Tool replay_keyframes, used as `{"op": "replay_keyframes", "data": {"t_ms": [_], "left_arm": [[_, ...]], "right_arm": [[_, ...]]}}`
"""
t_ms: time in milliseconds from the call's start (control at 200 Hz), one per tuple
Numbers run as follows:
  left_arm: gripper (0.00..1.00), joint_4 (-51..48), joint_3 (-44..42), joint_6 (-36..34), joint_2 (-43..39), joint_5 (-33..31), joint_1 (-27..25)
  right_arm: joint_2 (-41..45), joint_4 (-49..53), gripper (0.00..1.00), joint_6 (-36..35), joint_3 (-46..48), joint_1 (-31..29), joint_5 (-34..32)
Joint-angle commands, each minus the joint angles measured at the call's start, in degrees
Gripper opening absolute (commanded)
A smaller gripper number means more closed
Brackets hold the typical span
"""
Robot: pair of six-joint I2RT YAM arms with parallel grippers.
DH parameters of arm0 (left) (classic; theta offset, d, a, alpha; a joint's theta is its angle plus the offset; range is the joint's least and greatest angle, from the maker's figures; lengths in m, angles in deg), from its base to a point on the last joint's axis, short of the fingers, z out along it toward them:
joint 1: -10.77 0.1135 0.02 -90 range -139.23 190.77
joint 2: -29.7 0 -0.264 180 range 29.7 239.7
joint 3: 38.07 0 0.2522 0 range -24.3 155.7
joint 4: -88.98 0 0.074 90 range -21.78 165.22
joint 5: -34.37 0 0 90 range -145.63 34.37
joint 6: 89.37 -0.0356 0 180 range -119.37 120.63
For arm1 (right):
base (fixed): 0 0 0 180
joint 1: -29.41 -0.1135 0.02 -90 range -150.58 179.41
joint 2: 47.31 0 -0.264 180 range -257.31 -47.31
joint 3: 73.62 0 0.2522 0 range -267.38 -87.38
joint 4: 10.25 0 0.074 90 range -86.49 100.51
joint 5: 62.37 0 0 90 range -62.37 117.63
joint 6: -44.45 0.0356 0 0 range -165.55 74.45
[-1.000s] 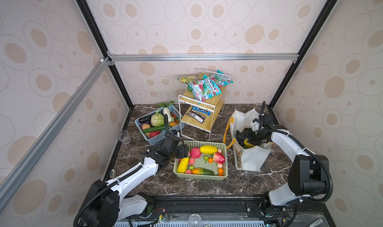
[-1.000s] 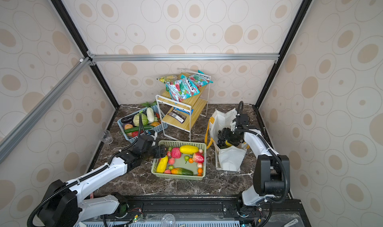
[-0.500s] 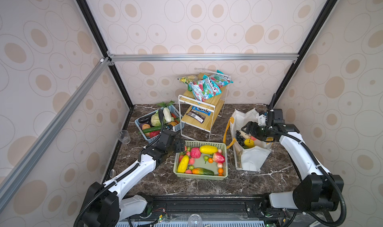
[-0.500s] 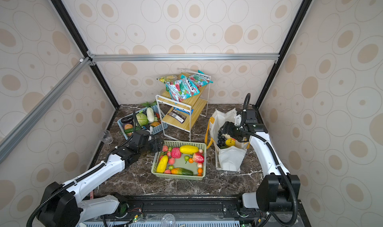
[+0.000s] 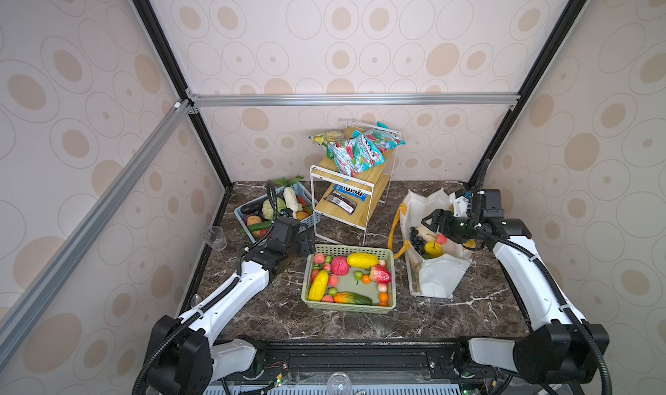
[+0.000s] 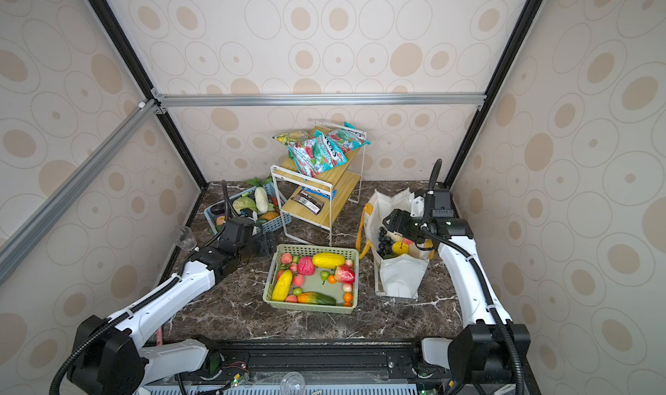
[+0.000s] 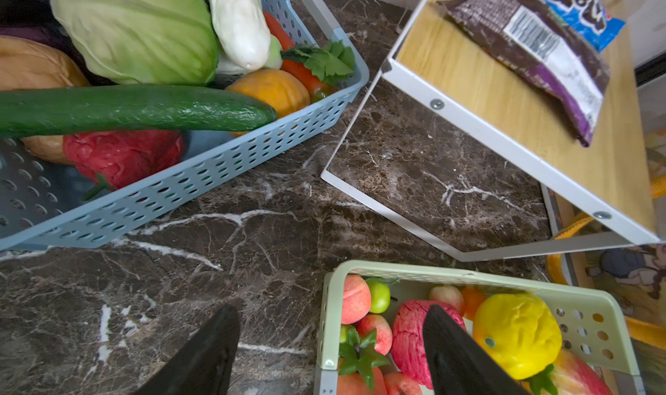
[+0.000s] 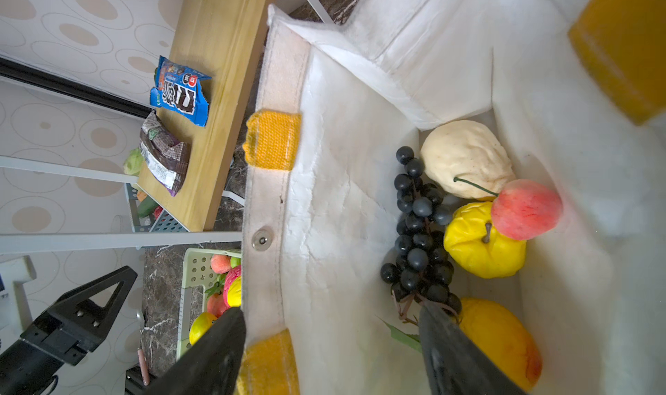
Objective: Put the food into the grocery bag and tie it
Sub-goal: 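Hold the right gripper above the bag while the left gripper moves toward the vegetable basket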
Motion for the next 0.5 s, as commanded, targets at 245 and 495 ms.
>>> {"op": "replay_keyframes", "data": {"t_ms": [245, 495], "left_arm": [[0.8, -0.6, 4.3, 3.3, 2.5, -7.7, 3.6], [0.79, 0.3, 6.5, 4.1, 5.2, -9.4, 7.7]], "right_arm": [[4.9, 0.9, 0.79, -0.6, -0.7, -2.2, -0.3], [6.9, 0.1, 0.79, -0.5, 0.9, -2.8, -0.4]]}}
